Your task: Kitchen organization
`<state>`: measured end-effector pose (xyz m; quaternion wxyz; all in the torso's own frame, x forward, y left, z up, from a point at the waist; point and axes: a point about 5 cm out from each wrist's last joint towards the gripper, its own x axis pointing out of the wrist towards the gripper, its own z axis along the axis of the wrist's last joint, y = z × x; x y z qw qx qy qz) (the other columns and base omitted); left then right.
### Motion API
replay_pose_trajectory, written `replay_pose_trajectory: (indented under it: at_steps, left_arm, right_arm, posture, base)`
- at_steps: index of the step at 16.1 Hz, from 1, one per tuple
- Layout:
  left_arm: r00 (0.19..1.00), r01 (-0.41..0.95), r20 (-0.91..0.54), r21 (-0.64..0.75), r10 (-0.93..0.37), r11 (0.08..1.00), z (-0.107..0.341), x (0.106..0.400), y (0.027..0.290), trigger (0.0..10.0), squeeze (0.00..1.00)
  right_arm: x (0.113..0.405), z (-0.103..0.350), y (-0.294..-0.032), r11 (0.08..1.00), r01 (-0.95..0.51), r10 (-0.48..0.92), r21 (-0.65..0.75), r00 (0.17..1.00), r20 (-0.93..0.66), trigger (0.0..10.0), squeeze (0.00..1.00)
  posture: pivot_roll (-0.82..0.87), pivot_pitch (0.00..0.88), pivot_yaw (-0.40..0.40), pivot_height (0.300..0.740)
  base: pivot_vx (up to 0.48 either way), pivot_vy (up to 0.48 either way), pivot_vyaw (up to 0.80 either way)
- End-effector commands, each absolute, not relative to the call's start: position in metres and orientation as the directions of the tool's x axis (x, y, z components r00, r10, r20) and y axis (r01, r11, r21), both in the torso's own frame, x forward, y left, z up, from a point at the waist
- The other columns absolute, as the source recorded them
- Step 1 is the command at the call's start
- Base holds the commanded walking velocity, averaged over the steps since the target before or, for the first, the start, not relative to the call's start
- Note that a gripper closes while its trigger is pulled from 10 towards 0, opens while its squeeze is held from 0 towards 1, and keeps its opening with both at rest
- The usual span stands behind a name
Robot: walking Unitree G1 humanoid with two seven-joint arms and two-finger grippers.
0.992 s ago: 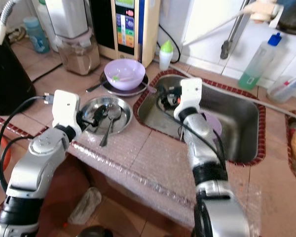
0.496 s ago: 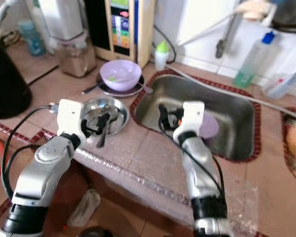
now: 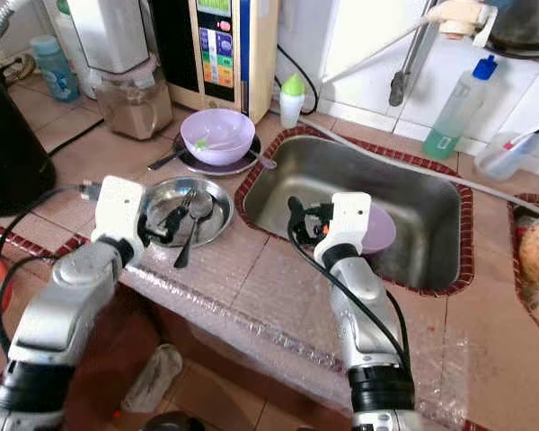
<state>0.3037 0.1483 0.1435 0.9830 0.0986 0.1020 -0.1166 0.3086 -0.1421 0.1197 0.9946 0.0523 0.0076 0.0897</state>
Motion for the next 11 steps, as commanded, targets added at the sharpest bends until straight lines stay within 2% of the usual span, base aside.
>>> replay_pose_trajectory:
  at_steps: [1,4,5,6,7,8,11]
  left_arm:
    - [0.946,0.263,-0.242,0.179,-0.216,0.948,0.142,0.306,0.149,10.0,0.00]
    - [0.925,0.315,-0.277,0.178,-0.260,0.932,0.136,0.315,0.146,10.0,0.00]
    - [0.916,0.332,-0.293,0.174,-0.274,0.927,0.134,0.316,0.144,8.1,0.00]
    - [0.913,0.338,-0.299,0.172,-0.278,0.925,0.133,0.317,0.144,8.1,0.00]
    - [0.903,0.360,-0.304,0.151,-0.304,0.921,0.132,0.317,0.143,3.1,0.00]
    - [0.898,0.372,-0.305,0.145,-0.316,0.917,0.133,0.317,0.142,0.0,0.00]
    - [0.883,0.403,-0.318,0.138,-0.345,0.905,0.132,0.318,0.140,0.0,0.00]
  right_arm:
    - [0.309,0.125,-0.141,0.976,-0.188,0.189,0.107,0.982,0.006,10.0,0.00]
    - [0.308,0.126,-0.132,0.961,-0.248,0.250,0.124,0.968,-0.001,10.0,0.00]
    - [0.307,0.126,-0.130,0.956,-0.265,0.268,0.124,0.964,-0.002,10.0,0.00]
    - [0.307,0.126,-0.130,0.955,-0.269,0.271,0.123,0.962,-0.002,10.0,0.00]
    - [0.307,0.126,-0.129,0.954,-0.274,0.276,0.122,0.961,0.000,10.0,0.00]
    - [0.307,0.126,-0.129,0.954,-0.274,0.276,0.122,0.961,-0.001,10.0,0.00]
    - [0.307,0.125,-0.128,0.952,-0.278,0.281,0.126,0.960,-0.005,10.0,0.00]
  posture:
    - [0.05,0.000,-0.014,0.740]
    - [0.04,0.000,-0.011,0.740]
    - [0.04,0.000,-0.008,0.740]
    - [0.04,0.000,-0.008,0.740]
    - [0.04,0.000,-0.002,0.740]
    - [0.04,0.000,-0.002,0.740]
    - [0.04,0.000,-0.001,0.740]
  base:
    - [0.000,0.000,0.00]
    - [0.000,0.000,0.00]
    - [0.000,0.000,0.00]
    - [0.000,0.000,0.00]
    - [0.000,0.000,0.00]
    - [0.000,0.000,0.00]
    - [0.000,0.000,0.00]
